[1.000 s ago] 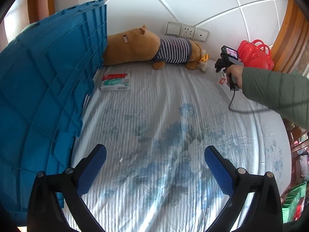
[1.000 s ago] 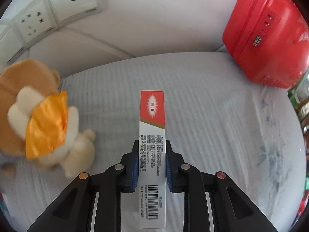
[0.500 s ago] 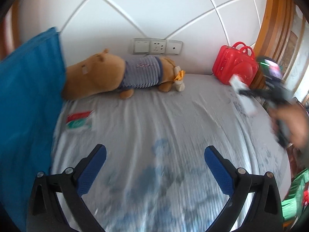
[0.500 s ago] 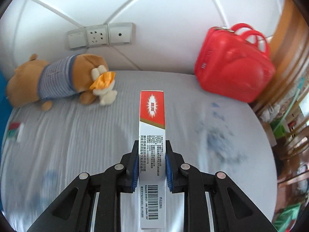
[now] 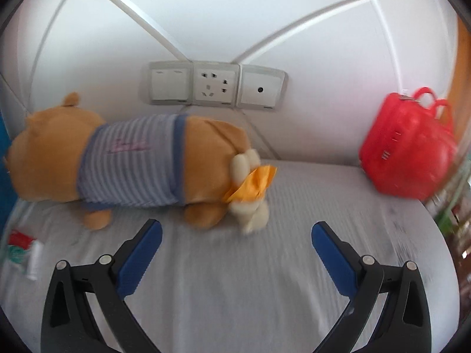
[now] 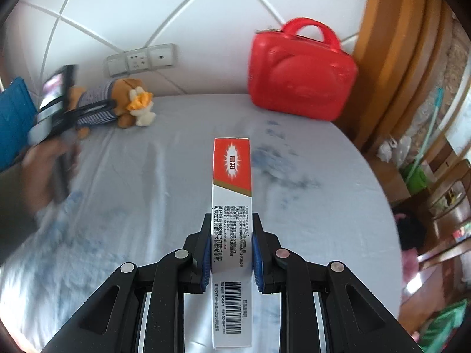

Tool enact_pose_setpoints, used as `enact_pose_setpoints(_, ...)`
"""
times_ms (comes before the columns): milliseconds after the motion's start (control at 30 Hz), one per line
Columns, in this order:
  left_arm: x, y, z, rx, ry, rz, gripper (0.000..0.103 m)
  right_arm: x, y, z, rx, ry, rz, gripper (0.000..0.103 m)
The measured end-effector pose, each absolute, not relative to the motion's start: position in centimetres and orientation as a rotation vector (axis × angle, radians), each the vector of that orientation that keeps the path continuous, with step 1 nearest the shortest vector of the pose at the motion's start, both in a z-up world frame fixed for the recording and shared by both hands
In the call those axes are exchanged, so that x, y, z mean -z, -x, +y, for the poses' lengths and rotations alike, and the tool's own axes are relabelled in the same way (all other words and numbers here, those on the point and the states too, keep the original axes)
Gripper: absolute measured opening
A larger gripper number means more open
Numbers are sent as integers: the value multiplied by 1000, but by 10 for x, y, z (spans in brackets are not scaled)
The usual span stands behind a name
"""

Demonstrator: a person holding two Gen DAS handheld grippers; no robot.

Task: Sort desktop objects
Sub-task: 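Grasp the yellow duck plush with the left tool, then carry the duck plush and medicine box over the blue crate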

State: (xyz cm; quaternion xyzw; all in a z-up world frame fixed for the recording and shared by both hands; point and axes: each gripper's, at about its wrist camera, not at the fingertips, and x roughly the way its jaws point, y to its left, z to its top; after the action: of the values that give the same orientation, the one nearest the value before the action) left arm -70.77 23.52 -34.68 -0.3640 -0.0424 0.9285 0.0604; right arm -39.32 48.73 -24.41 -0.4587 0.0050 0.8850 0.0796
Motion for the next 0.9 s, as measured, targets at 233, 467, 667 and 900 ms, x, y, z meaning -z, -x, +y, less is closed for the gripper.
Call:
enact_pose_setpoints(233, 396, 777, 273, -2932, 1288, -150, 103, 243, 362, 553, -2611, 1367, -12, 22)
enact_pose_setpoints(467, 417, 790, 272, -3030, 1423, -111, 51, 253, 336, 588, -2570, 1405, 7, 22)
enact_pose_setpoints(667, 406, 765, 259, -3012, 1362, -88, 34, 257, 333, 594, -2564, 1421, 33, 22)
enact_pose_setpoints(900, 365, 708, 221, -2953, 1232, -183, 33, 228, 338, 550, -2641, 1373, 2, 22)
